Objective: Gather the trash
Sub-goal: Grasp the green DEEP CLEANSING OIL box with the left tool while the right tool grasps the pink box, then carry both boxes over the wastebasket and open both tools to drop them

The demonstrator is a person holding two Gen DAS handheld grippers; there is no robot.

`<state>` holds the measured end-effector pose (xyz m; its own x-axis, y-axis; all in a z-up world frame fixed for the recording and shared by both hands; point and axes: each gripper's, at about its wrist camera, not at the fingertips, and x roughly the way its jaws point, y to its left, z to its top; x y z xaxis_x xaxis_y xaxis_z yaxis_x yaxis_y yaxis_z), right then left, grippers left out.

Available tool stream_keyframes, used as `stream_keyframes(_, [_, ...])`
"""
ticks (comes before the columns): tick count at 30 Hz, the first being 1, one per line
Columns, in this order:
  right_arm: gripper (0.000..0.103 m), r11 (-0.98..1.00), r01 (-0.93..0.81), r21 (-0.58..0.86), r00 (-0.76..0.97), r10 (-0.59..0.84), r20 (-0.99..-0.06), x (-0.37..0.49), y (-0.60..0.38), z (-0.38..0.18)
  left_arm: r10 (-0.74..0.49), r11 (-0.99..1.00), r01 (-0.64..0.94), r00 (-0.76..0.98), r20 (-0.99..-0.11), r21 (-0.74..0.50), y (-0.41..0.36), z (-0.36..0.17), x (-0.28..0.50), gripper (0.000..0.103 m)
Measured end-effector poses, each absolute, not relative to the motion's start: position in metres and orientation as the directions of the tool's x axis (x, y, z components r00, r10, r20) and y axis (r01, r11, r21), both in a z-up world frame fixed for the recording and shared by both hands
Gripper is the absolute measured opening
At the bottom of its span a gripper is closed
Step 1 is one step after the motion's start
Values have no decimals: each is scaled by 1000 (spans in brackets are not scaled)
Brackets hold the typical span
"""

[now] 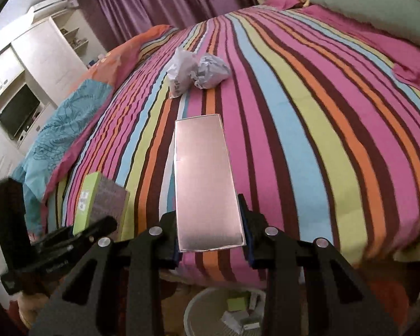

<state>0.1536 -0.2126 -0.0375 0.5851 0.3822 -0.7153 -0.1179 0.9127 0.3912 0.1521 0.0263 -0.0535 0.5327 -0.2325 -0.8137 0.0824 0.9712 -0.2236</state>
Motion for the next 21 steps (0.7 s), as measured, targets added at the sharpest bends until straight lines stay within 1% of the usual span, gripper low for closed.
stream_keyframes(6, [31, 915, -84, 394, 577, 367, -729, 125, -217, -43, -247, 968, 107, 521, -817, -225, 23, -55, 112, 58])
stream_keyframes(12, [31, 910, -57, 411, 539, 375, -754, 93, -216, -56, -266, 963, 107, 487, -832, -246, 17, -61, 89, 58])
stream_keyframes(17, [31, 911, -23, 411, 487, 369, -791, 72, -212, -74, -266, 964, 102, 424, -866, -246, 10, -81, 65, 58])
stream_keyframes(21, [31, 898, 23, 438, 435, 386, -814, 61, -210, -90, -276, 961, 89, 367, -888, -261, 7, -98, 53, 58])
